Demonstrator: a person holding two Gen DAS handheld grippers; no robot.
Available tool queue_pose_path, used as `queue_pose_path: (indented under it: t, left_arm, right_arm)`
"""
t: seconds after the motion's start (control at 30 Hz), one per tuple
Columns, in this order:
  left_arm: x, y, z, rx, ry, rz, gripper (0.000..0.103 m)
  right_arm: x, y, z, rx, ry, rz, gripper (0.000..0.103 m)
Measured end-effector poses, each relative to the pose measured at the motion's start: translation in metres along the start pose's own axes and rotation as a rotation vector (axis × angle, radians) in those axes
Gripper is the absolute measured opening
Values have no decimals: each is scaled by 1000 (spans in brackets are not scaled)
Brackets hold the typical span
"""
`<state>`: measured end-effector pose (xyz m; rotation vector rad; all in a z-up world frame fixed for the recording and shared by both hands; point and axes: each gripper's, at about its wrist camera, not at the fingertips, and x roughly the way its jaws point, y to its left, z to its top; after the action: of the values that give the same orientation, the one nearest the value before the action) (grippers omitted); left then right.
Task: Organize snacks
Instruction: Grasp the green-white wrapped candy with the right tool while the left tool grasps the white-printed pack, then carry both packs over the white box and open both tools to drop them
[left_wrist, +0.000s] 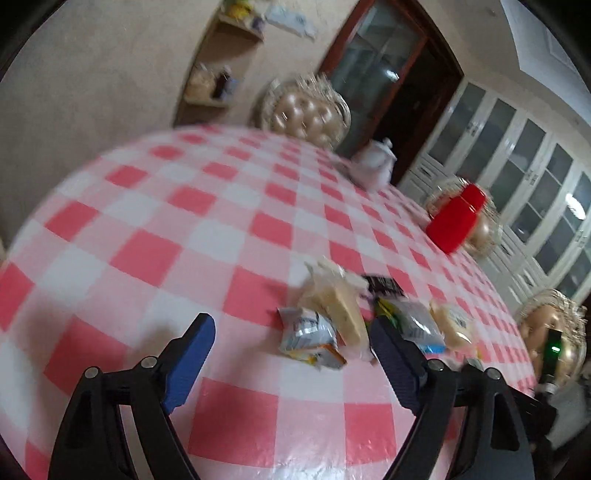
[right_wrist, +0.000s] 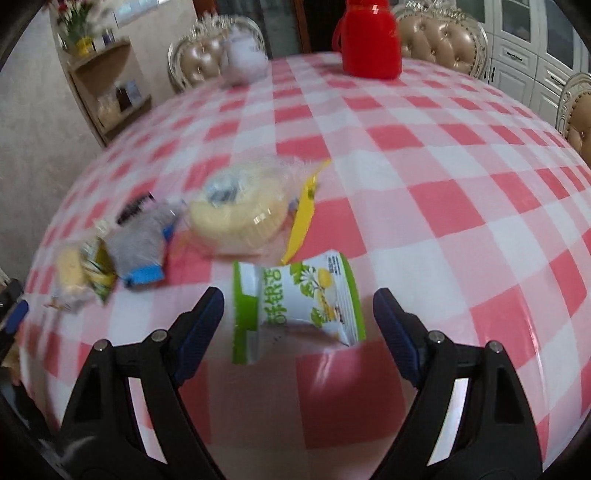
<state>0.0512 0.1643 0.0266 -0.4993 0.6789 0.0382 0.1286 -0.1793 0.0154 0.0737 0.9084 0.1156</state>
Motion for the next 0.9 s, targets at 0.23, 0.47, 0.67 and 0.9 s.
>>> queue_pose_path:
  t: [0.23, 0.47, 0.67, 0.9]
  left_arm:
    - [18, -31, -9, 171, 52, 41, 87]
    - [41, -48, -15, 310, 123, 142, 87]
    - [71, -39, 0, 328, 194, 181, 80]
    - [42, -40, -6, 373, 116, 104, 45]
  right_arm:
    - [-12, -4, -3, -32, -48, -39, 40]
    - [-15, -10, -4, 22, -38, 23, 40]
    - [-19, -9, -7, 42, -37, 55, 40]
    - [-32, 2, -14, 25, -66, 78, 41]
